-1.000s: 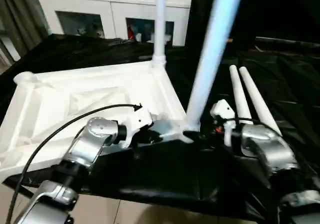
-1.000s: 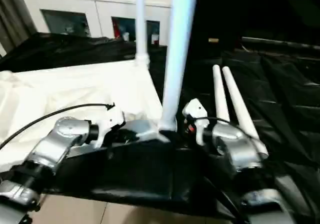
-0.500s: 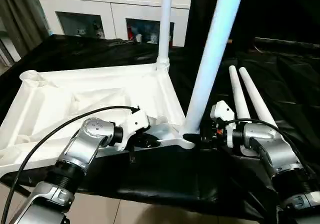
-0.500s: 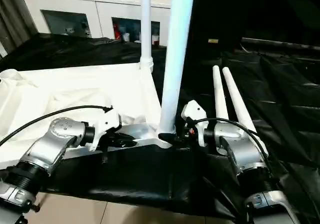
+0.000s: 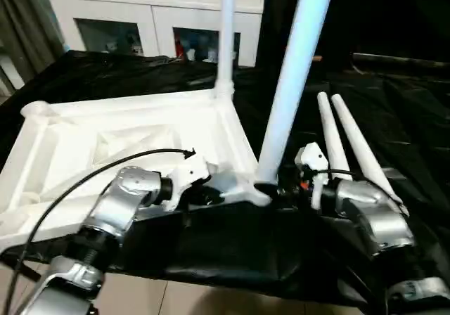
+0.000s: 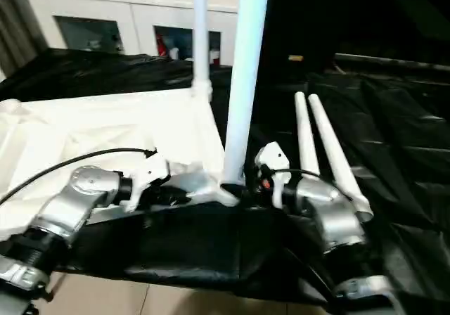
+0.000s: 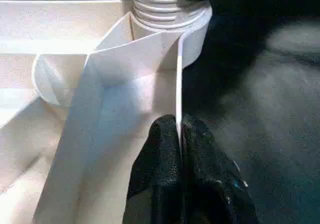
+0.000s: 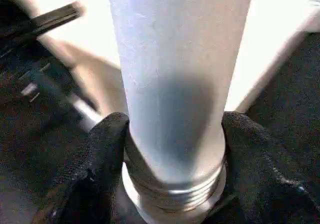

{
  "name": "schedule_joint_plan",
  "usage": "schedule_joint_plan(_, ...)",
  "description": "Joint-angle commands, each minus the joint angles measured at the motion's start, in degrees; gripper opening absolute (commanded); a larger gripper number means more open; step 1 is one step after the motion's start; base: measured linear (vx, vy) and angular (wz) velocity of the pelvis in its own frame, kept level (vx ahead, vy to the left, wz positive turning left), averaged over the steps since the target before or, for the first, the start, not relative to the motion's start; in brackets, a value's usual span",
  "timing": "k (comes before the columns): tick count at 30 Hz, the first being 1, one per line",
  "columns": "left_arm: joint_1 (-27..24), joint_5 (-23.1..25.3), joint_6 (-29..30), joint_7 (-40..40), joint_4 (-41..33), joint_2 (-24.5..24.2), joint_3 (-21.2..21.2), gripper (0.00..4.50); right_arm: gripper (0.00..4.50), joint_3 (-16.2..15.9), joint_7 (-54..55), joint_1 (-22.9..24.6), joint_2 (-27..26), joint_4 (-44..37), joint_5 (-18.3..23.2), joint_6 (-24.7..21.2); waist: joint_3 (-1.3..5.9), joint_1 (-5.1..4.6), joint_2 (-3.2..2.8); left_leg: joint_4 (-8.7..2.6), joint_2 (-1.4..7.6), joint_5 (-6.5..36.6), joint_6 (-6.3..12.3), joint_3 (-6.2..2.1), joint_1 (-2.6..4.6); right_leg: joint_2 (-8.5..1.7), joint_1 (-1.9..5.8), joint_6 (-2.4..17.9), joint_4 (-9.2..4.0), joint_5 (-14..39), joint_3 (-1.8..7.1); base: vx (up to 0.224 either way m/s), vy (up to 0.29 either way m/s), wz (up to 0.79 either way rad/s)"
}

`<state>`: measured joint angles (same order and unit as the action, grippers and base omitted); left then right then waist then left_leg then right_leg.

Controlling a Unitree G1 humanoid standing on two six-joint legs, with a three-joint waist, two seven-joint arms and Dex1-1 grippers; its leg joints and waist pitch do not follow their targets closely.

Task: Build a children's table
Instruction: Rotate leg to tighten

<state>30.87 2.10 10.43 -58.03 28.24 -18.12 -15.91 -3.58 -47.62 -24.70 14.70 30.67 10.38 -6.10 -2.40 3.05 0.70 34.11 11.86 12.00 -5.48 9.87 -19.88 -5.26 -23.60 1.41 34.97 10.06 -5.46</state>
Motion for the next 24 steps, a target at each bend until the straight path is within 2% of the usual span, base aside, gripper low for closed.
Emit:
schedule_joint_plan(1,1.9,0.4,1.5,5.5,1.4,3.9,-0.3,0.00,2.63,0.4,11.5,0.3,-2.8,5.2,-3.1,-2.9,2.98,0.03,0.00,-4.21,1.01,9.0,1.91,0.08,-0.18,-2.82,3.22,9.5,-4.96,18.0,2.88,0.000,0.000,0.00)
schedule_joint_plan(2,2.3,0.6,1.8,6.8,2.0,4.8,-0.3,0.00,2.63,1.0,14.7,-0.2,-3.9,6.2,-3.4,-3.4,2.96,-0.14,-0.13,-4.39,0.93,10.0,1.07,-0.11,-0.30,-2.85,3.38,8.7,-5.03,19.9,2.74,0.000,0.000,0.00)
schedule_joint_plan(3,2.7,0.8,2.1,7.9,2.4,5.6,-0.2,0.00,2.63,1.5,16.7,-0.5,-4.8,6.7,-3.4,-3.8,2.99,-0.26,0.00,-4.38,0.93,10.5,0.83,-0.12,-0.34,-2.89,3.43,8.4,-5.15,20.4,2.72,0.000,0.000,0.00)
schedule_joint_plan(4,3.5,1.1,2.5,10.2,3.3,6.9,0.0,0.00,2.63,2.3,19.2,-1.0,-6.2,7.2,-3.2,-4.5,2.86,-0.35,0.13,-4.34,0.79,12.4,0.95,-0.06,-0.01,-2.86,3.07,7.7,-5.59,22.8,2.67,0.000,0.000,0.00)
schedule_joint_plan(6,5.6,1.7,4.1,16.3,5.8,10.4,0.9,0.00,2.63,3.3,24.3,-2.5,-9.6,8.8,-3.1,-5.3,2.58,-0.64,-0.04,-4.34,0.58,15.0,1.21,-0.04,0.15,-2.82,2.69,6.3,-6.26,27.5,2.57,0.000,0.000,0.00)
schedule_joint_plan(8,7.1,1.8,4.9,19.6,7.2,12.9,1.4,0.00,2.63,3.6,27.6,-4.1,-11.8,10.3,-3.2,-5.8,2.60,-0.83,0.09,-4.35,0.42,16.2,0.63,-0.39,0.42,-2.91,2.65,4.4,-6.81,31.8,2.18,0.000,0.000,0.00)
schedule_joint_plan(10,8.1,2.3,4.7,21.5,8.3,14.5,1.7,0.00,2.63,3.5,29.9,-5.5,-13.3,11.7,-3.5,-5.9,2.71,-0.88,0.06,-4.44,0.51,15.8,0.98,-0.46,0.31,-2.91,2.68,4.1,-6.91,30.8,2.14,0.000,0.000,0.00)
schedule_joint_plan(11,8.6,2.6,4.1,21.8,8.7,15.2,1.5,0.00,2.63,3.1,30.0,-6.2,-14.0,12.2,-3.9,-5.3,2.82,-0.83,0.26,-4.51,0.53,15.4,1.41,-0.47,0.17,-2.93,2.83,4.2,-6.87,29.5,2.11,0.000,0.000,0.00)
schedule_joint_plan(13,8.9,2.9,3.7,21.8,8.8,15.4,1.2,0.00,2.63,2.3,29.4,-6.6,-14.4,12.4,-4.5,-4.1,2.93,-0.73,0.28,-4.70,0.71,14.0,1.97,-0.47,-0.12,-3.02,3.01,4.8,-6.59,26.9,2.26,0.000,0.000,0.00)
schedule_joint_plan(14,8.9,3.1,3.5,21.7,8.8,15.4,1.0,0.00,2.97,2.0,29.1,-6.6,-14.4,12.3,-4.7,-3.6,2.95,-0.70,0.20,-4.73,0.82,13.6,2.13,-0.43,-0.11,-2.99,3.00,5.4,-6.44,25.1,2.33,0.000,0.000,0.00)
schedule_joint_plan(15,8.4,3.0,3.0,20.4,8.1,14.9,0.5,0.00,3.32,2.4,28.0,-6.9,-14.3,12.4,-4.1,-2.8,2.96,-0.73,0.50,-4.74,0.87,13.5,2.22,-0.39,-0.15,-2.99,3.02,5.8,-6.37,24.4,2.35,0.000,0.000,0.00)
schedule_joint_plan(16,8.3,3.0,2.8,20.1,8.0,14.7,0.4,0.00,3.32,2.6,27.7,-7.1,-14.3,12.4,-4.0,-2.8,2.98,-0.68,0.33,-4.74,0.89,13.1,2.36,-0.36,-0.19,-3.03,3.08,6.5,-6.15,23.1,2.44,0.000,0.000,0.00)
schedule_joint_plan(18,7.8,3.0,2.2,18.8,7.9,14.0,0.1,0.00,3.46,3.6,26.7,-7.9,-13.8,13.0,-3.6,-2.2,3.01,-0.66,0.35,-4.73,0.88,13.1,2.68,-0.32,-0.23,-3.08,3.16,7.3,-6.01,22.1,2.49,0.000,0.000,0.00)
schedule_joint_plan(21,6.7,2.8,1.7,16.5,6.9,12.2,-0.1,0.00,3.71,1.8,23.1,-7.8,-10.7,11.5,-5.3,0.2,2.98,-0.69,0.34,-4.66,0.85,13.0,2.90,-0.22,-0.24,-3.17,3.17,7.6,-6.10,22.5,2.56,0.000,0.000,0.00)
schedule_joint_plan(24,5.0,1.9,0.0,11.1,5.0,9.3,-0.6,0.00,3.71,0.3,14.4,-6.1,-5.6,8.0,-5.2,0.8,3.17,-0.35,0.29,-4.48,0.96,10.5,4.13,-0.14,-0.62,-3.17,3.63,8.5,-5.58,18.4,2.67,0.000,0.000,0.00)
